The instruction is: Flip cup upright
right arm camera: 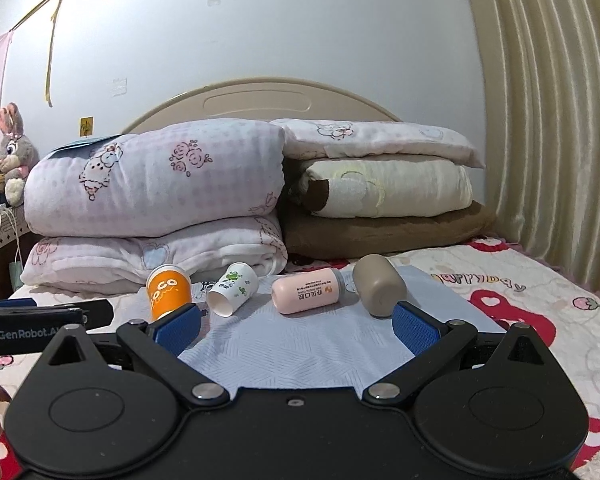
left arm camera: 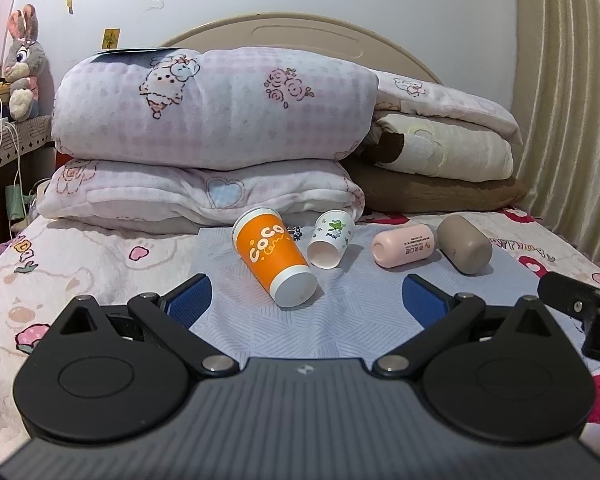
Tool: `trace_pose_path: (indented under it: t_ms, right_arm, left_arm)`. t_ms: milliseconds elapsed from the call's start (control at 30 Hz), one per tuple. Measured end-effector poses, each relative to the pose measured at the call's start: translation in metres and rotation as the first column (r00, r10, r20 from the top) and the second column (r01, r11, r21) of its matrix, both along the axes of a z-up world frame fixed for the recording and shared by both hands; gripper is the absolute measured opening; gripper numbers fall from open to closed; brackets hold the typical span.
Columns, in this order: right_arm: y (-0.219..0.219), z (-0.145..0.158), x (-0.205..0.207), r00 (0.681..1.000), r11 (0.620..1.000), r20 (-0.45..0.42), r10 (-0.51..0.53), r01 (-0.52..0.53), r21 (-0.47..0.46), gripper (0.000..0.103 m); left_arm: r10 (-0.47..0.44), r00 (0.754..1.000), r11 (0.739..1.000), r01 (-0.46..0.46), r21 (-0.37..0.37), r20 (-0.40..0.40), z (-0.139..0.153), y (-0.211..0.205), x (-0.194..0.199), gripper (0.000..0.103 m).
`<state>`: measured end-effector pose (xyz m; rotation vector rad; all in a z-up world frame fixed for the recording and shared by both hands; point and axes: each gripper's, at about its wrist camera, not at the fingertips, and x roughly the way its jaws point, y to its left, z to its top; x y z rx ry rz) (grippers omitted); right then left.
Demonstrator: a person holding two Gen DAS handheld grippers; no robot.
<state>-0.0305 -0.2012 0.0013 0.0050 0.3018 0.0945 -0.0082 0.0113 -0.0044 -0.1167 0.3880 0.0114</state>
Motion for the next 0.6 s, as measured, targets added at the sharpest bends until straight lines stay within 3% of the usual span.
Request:
trace_pose_path:
  t_ms: [600]
  right_arm:
    - [-0.0040, -0.0022, 0.0010, 0.999, 1.000, -0.024, -0.022, 0.022, 0.009, 0.103]
  left_arm:
    - [0.001, 1.000, 1.000, -0.002, -0.006, -0.004, -0.0021, 0.0007, 0.0000, 0.103]
